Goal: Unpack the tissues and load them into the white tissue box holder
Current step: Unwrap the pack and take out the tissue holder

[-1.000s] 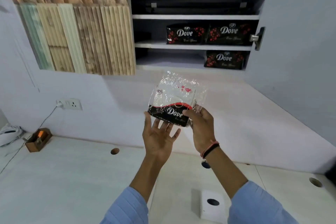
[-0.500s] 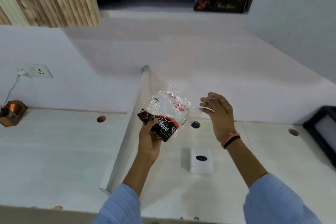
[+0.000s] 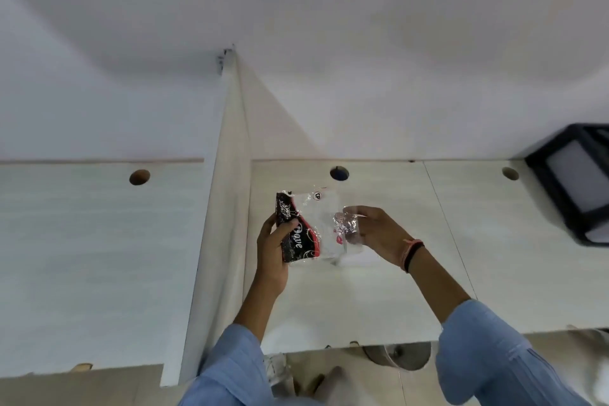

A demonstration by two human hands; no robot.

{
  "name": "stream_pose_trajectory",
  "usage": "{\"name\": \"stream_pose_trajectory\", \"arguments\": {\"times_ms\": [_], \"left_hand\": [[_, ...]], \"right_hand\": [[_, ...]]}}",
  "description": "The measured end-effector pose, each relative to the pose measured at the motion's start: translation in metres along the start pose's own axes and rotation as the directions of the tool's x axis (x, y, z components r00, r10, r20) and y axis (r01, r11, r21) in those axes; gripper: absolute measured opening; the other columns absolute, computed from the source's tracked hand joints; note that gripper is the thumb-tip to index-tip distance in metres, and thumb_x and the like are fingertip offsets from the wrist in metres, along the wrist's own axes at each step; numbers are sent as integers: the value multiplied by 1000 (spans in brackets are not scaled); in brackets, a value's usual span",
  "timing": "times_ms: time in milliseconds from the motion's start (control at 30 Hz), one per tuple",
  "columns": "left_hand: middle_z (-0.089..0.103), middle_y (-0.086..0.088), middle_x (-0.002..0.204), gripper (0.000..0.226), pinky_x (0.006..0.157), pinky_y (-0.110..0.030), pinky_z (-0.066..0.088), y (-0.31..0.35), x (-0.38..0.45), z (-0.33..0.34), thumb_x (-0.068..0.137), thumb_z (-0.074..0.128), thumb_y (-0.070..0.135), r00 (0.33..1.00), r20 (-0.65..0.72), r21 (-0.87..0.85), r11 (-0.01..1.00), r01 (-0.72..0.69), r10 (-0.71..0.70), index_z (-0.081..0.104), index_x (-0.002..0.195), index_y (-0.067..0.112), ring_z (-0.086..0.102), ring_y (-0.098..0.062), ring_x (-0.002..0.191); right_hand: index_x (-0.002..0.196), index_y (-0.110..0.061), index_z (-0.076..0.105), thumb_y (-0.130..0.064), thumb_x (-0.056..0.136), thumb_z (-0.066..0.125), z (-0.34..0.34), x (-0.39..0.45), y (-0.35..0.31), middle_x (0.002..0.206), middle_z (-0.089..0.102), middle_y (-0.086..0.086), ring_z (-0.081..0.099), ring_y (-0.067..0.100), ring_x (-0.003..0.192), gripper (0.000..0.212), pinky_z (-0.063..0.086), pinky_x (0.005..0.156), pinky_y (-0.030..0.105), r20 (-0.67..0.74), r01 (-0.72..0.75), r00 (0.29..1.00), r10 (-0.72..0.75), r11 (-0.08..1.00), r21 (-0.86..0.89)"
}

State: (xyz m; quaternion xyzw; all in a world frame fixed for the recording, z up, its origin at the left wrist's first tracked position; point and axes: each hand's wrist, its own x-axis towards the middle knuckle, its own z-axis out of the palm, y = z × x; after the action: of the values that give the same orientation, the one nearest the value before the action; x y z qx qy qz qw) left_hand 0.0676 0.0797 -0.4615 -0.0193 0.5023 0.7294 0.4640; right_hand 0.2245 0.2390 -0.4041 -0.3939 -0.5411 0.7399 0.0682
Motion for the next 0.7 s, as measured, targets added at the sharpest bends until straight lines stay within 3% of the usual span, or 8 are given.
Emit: {"name": "stream_pose_trajectory", "arguments": {"times_ms": [100,200,267,333,467,633,700], "left_hand": [[75,-15,104,58,80,-43,59,-20,6,-6,73,81,17,998,-7,56,997,62,-61,63,128,10,72,-32,93],[75,-16,106,60,84,-45,58,-36,13,-11,72,82,18,994,-13,111,988,106,-105,63,129,10,73,-34,93],[75,-15,101,58,83,-45,59,-44,15,-14,72,81,17,992,-38,133,983,127,-123,64,126,8,73,-33,90],[73,-15,99,56,81,-45,59,-48,17,-18,72,81,18,990,-62,147,980,137,-129,64,124,6,72,-33,89],[73,-18,103,55,83,-47,58,-58,26,-32,71,80,21,981,-158,176,974,144,-116,66,123,6,71,-33,91],[72,-16,110,48,67,-34,57,-73,42,-55,83,77,13,938,-327,237,951,199,-115,61,128,13,71,-31,95],[71,-17,112,49,68,-33,54,-80,53,-66,83,77,11,919,-376,290,927,237,-118,60,129,13,70,-33,97]], "right_hand": [[112,9,69,-13,92,74,-2,6,19,97,74,4,68,15,86,30,59,80,30,54,-82,995,81,997,12],[96,3,74,-1,93,68,-4,13,41,92,75,7,68,10,71,8,54,63,23,53,-136,990,133,989,65],[91,3,71,1,92,66,-7,18,57,98,74,21,68,14,70,6,53,61,25,22,-176,984,174,977,124],[92,1,68,-6,90,69,-11,22,72,103,67,35,66,21,74,8,52,69,30,-20,-179,982,186,968,175],[105,-5,74,-9,85,68,-28,16,91,104,72,13,69,29,97,21,52,95,45,-82,-220,963,256,924,312],[122,0,70,-13,70,79,-57,12,114,130,69,20,60,44,125,54,48,105,59,-288,-155,913,289,899,410],[122,-3,70,-11,74,77,-65,11,123,132,68,20,61,43,123,50,50,103,59,-338,-129,896,289,896,425]]}}
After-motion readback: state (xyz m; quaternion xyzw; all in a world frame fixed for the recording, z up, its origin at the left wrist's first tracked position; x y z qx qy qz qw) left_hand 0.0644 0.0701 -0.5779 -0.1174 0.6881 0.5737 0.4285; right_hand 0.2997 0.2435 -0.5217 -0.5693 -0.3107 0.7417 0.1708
